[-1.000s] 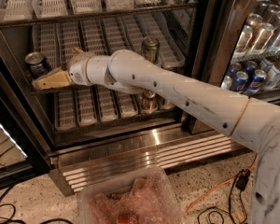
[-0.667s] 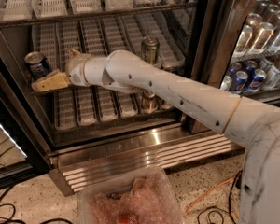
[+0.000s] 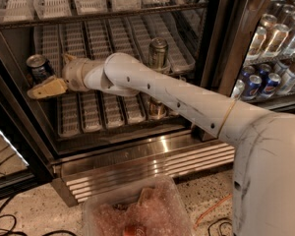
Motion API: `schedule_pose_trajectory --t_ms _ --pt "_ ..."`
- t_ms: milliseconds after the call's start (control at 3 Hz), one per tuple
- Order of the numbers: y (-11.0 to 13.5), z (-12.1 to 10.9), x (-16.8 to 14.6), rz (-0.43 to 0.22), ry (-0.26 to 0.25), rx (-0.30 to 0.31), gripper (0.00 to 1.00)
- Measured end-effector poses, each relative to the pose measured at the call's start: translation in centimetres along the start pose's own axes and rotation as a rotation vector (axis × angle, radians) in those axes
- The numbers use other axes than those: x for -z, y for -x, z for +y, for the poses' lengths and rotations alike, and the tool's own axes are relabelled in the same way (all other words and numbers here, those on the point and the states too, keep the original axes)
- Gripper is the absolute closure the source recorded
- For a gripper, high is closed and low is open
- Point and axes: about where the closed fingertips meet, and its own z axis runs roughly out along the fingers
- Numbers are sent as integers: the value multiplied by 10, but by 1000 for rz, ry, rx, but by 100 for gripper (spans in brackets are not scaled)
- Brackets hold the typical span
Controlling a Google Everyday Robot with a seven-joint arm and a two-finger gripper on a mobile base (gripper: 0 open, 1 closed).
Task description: Pick pepsi can from middle shelf of fridge
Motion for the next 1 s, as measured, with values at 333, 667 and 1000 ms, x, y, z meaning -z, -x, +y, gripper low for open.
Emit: schedule_pose_trajectory --t_ms 333,667,1000 --pt "-1 4 -20 3 44 7 0" --pt "0 7 -37 8 80 13 0" --pt "0 10 -49 17 109 26 19"
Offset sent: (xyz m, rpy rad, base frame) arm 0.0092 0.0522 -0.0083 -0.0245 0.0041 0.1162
